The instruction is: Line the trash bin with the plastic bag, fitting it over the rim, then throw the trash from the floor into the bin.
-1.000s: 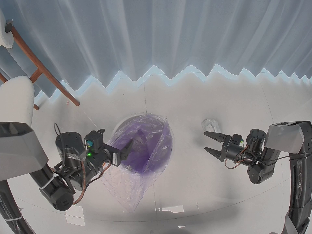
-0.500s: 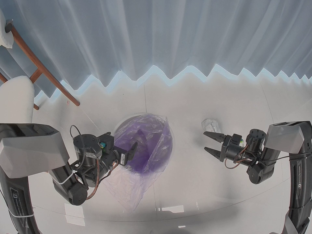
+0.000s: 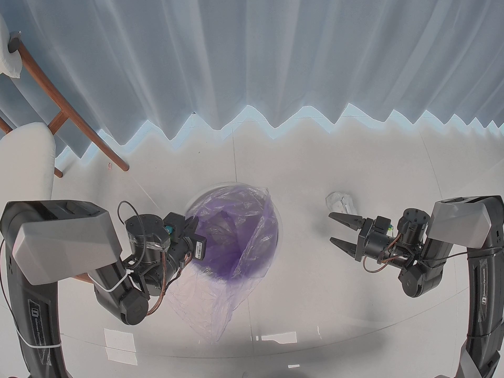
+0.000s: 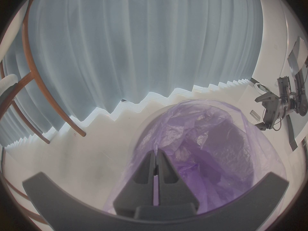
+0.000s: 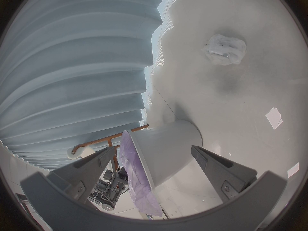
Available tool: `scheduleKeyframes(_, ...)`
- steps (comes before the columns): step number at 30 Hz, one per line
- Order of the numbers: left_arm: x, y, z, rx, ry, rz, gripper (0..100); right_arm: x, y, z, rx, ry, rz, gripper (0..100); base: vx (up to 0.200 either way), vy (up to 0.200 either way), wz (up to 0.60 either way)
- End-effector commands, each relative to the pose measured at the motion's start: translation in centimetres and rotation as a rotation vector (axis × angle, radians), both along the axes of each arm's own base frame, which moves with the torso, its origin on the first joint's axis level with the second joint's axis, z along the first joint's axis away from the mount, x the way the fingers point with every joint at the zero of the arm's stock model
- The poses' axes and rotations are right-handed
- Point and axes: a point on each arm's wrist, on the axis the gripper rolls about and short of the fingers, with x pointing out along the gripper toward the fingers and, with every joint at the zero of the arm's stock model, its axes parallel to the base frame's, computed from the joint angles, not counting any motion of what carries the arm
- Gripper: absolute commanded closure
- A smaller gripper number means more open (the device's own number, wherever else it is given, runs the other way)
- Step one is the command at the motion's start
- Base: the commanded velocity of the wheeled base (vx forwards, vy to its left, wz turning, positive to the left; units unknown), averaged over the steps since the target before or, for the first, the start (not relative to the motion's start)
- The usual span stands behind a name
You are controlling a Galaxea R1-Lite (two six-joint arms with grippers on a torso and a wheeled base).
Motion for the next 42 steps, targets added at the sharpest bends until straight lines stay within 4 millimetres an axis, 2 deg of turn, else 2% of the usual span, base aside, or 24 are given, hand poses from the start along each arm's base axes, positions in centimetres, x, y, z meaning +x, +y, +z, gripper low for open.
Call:
scheduleKeyframes(1,0.4,0.6,0.8,-0.011,-0.026,0.021,100,0.0,0.0,0.1,0.003,-0.016,0.001,0,0.000,0.000,0.00)
scheduleKeyframes(9,1.8,2.9,4.4,-0.058,-0.138,0.095,100,0.0,0.0,0.1,0.001,-0.015,0.001,0,0.000,0.000,0.00)
scheduleKeyframes(13,2.7,3.9,4.6,-0.070,-0.152,0.124,100,-0.1,0.1,0.0,-0.007,-0.021,0.004,0,0.000,0.000,0.00)
scheduleKeyframes(19,4.1,3.6,4.0,-0.101,-0.124,0.129,100,-0.1,0.1,0.0,-0.008,-0.021,0.004,0,0.000,0.000,0.00)
scheduleKeyframes(25,5.3,2.6,4.7,-0.194,-0.070,0.126,100,-0.1,0.1,0.0,-0.009,-0.022,0.004,0,0.000,0.000,0.00)
scheduleKeyframes(33,5.1,2.3,4.9,-0.279,-0.044,0.126,100,-0.2,0.1,0.2,-0.008,-0.024,0.006,0,0.000,0.000,0.00)
scheduleKeyframes(35,4.6,2.3,6.1,-0.354,-0.065,0.121,100,-0.7,0.6,1.0,-0.005,-0.032,0.021,0,0.000,0.000,0.00)
scheduleKeyframes(39,3.0,2.9,7.8,-0.394,-0.080,0.117,100,-2.8,3.6,3.8,0.013,-0.059,0.112,0,0.000,0.000,0.00)
scheduleKeyframes(41,2.2,3.1,7.9,-0.392,-0.070,0.114,100,-4.3,5.0,4.8,0.010,-0.054,0.161,0,0.000,0.000,0.00)
scheduleKeyframes(42,2.2,3.1,7.9,-0.392,-0.070,0.114,100,-4.3,5.0,4.8,0.010,-0.054,0.161,0,0.000,0.000,0.00)
